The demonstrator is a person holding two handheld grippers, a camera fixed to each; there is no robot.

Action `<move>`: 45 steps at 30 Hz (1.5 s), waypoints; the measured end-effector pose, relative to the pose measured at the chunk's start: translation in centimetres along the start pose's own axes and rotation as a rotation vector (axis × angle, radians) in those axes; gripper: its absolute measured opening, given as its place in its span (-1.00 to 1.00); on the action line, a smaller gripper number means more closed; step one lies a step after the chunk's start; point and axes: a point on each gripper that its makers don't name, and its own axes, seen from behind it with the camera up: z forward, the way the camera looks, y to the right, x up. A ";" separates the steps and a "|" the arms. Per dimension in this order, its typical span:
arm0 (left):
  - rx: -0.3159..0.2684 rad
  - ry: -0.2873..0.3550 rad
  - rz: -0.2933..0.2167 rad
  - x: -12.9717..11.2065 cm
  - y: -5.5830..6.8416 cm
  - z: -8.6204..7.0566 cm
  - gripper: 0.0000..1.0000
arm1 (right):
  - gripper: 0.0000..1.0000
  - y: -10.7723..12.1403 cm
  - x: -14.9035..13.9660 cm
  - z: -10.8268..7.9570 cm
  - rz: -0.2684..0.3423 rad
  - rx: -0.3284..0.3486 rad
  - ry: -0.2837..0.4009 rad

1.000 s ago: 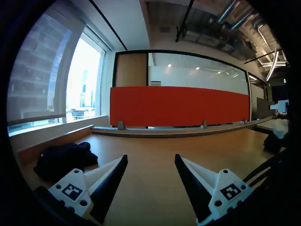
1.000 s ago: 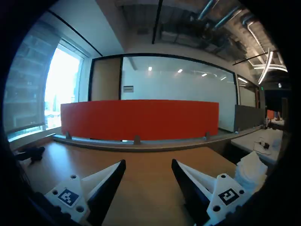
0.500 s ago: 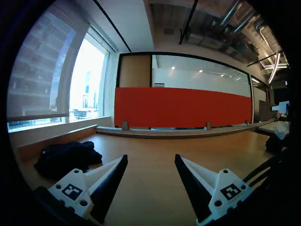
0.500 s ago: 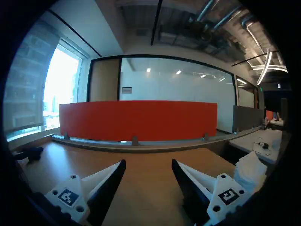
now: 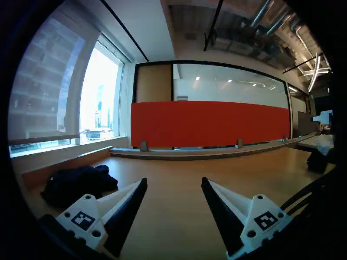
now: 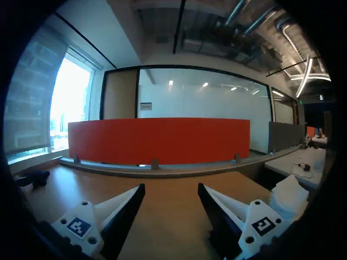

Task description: Fold towel

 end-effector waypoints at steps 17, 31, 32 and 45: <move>0.000 -0.001 0.001 0.0 0.0 0.0 0.87 | 0.89 1.4 -3.2 0.2 0.013 0.043 0.051; 0.000 0.000 0.000 0.0 -0.1 0.0 0.87 | 0.89 2.2 -8.5 -0.5 0.036 0.052 0.028; 0.000 0.000 0.000 0.0 -0.1 0.0 0.87 | 0.88 2.1 -8.7 -0.6 0.035 0.057 0.027; 0.001 0.001 0.000 -0.1 -0.2 0.0 0.87 | 0.88 2.2 -9.4 -1.1 0.044 0.057 0.039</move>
